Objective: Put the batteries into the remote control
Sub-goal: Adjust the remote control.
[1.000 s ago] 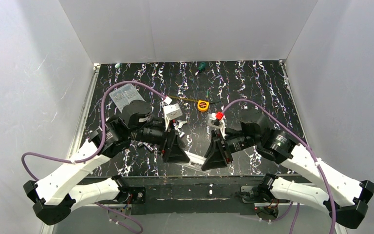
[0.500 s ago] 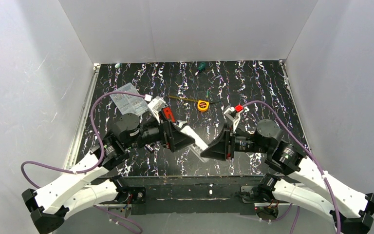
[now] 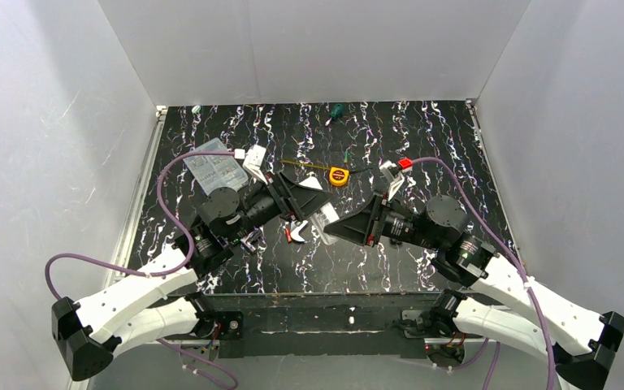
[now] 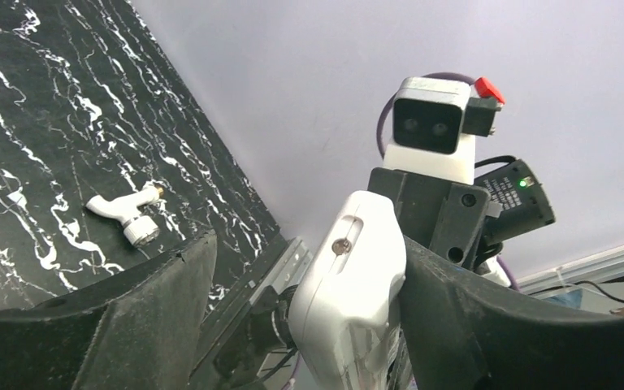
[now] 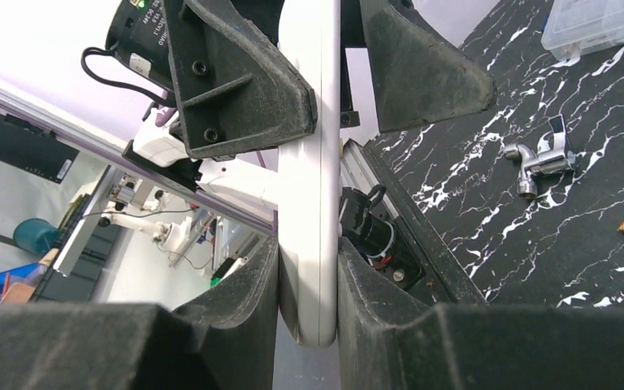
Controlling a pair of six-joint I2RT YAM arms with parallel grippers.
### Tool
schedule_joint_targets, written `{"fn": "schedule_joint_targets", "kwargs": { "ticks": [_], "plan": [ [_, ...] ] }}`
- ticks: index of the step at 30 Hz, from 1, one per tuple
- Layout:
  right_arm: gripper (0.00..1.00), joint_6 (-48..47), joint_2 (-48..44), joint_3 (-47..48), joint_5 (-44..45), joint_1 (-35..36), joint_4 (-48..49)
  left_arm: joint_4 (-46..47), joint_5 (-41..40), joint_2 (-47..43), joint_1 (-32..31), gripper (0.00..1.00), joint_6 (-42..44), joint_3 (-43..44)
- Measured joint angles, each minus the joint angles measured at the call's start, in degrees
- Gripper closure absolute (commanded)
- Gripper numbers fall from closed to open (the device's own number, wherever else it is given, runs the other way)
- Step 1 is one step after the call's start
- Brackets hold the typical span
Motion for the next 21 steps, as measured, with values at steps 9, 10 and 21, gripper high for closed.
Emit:
{"fn": "schedule_joint_targets", "kwargs": {
  "ticks": [9, 10, 21],
  "plan": [
    [0.99, 1.68, -1.05, -2.05, 1.22, 0.02, 3.02, 2.4, -0.11, 0.04, -0.33, 0.43, -2.36, 0.0],
    [0.99, 1.86, -1.2, -2.27, 1.25, 0.02, 3.15, 2.43, -0.15, -0.04, -0.37, 0.38, -2.47, 0.0],
    [0.99, 4.02, -3.96, -4.15, 2.1, 0.31, 5.09, 2.03, -1.64, -1.73, -0.28, 0.39, -3.13, 0.0]
  ]
}}
